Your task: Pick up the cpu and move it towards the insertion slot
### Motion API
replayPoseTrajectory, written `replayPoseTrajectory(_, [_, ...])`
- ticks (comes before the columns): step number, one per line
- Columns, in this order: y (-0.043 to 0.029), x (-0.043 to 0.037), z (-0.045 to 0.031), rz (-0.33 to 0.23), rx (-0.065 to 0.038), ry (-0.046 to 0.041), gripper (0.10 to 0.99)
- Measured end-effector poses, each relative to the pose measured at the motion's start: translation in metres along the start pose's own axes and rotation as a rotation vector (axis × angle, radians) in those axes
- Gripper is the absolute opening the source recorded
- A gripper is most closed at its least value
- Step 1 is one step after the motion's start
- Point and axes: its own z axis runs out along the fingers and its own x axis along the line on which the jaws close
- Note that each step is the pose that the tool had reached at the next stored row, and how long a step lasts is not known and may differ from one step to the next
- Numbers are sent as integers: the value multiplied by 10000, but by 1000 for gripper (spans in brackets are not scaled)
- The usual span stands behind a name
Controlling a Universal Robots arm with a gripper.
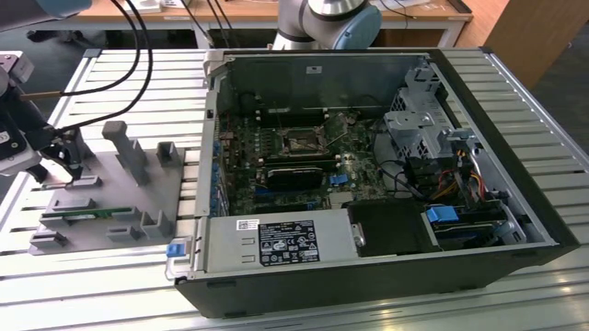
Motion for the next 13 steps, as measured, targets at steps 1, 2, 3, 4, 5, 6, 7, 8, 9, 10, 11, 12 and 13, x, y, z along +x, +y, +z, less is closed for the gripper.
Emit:
replayPoseTrajectory(1, [0, 0, -5, 0, 0, 0, 541])
replayPoseTrajectory(2, [0, 0, -11, 0, 0, 1, 541])
replayPoseTrajectory(3, [1, 0, -16, 0, 0, 0, 541])
replayPoseTrajectory(4, [1, 0, -22, 0, 0, 1, 541])
replayPoseTrajectory(5, [1, 0, -27, 0, 0, 0, 541])
replayPoseTrajectory(6, [1, 0, -33, 0, 0, 1, 541])
replayPoseTrajectory(7, [2, 0, -39, 0, 1, 1, 541])
replayPoseTrajectory(8, [2, 0, -45, 0, 0, 1, 541])
replayPoseTrajectory(9, [2, 0, -52, 0, 0, 0, 541])
replayPoseTrajectory(10, [3, 0, -58, 0, 1, 1, 541])
replayPoseTrajectory(11, [3, 0, -63, 0, 0, 0, 541])
replayPoseTrajectory(12, [3, 0, -69, 0, 0, 0, 541])
replayPoseTrajectory(13, [3, 0, -74, 0, 0, 0, 541])
